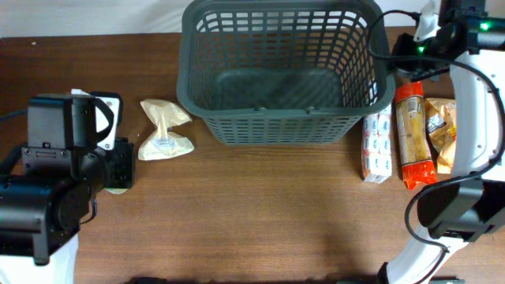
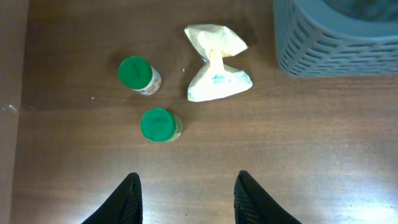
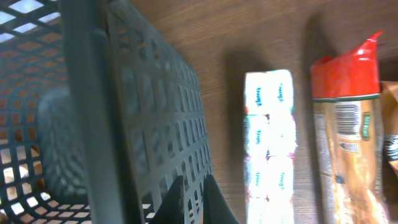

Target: Pack container

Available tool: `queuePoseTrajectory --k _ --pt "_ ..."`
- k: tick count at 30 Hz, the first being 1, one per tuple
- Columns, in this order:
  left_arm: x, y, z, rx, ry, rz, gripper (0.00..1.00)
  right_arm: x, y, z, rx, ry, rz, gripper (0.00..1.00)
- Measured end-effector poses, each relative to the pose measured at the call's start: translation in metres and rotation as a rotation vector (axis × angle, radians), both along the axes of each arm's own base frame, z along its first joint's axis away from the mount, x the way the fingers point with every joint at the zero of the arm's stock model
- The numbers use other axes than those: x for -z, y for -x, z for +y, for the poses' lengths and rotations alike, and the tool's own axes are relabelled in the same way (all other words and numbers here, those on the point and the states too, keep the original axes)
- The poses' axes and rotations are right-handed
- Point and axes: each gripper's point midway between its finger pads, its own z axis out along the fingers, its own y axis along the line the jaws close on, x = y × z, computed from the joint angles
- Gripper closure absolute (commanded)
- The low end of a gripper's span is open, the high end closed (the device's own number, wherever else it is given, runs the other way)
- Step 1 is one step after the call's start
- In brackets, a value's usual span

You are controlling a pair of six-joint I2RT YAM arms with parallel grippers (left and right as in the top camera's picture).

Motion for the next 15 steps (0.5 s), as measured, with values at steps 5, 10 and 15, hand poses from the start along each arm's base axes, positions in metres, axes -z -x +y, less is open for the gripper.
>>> queuePoseTrajectory --k 5,10,15 --pt "0.001 0.001 0.000 0.000 0.000 0.005 0.66 0.000 0.000 0.010 -0.023 0.000 0.000 0.96" --pt "0.001 0.001 0.000 -0.003 0.002 0.004 0.61 0.000 -0.001 0.013 -0.028 0.001 -0.003 0.96" --pt "0.001 0.001 0.000 -0.003 0.002 0.004 0.60 -0.006 -0.011 0.012 -0.028 0.006 -0.051 0.96"
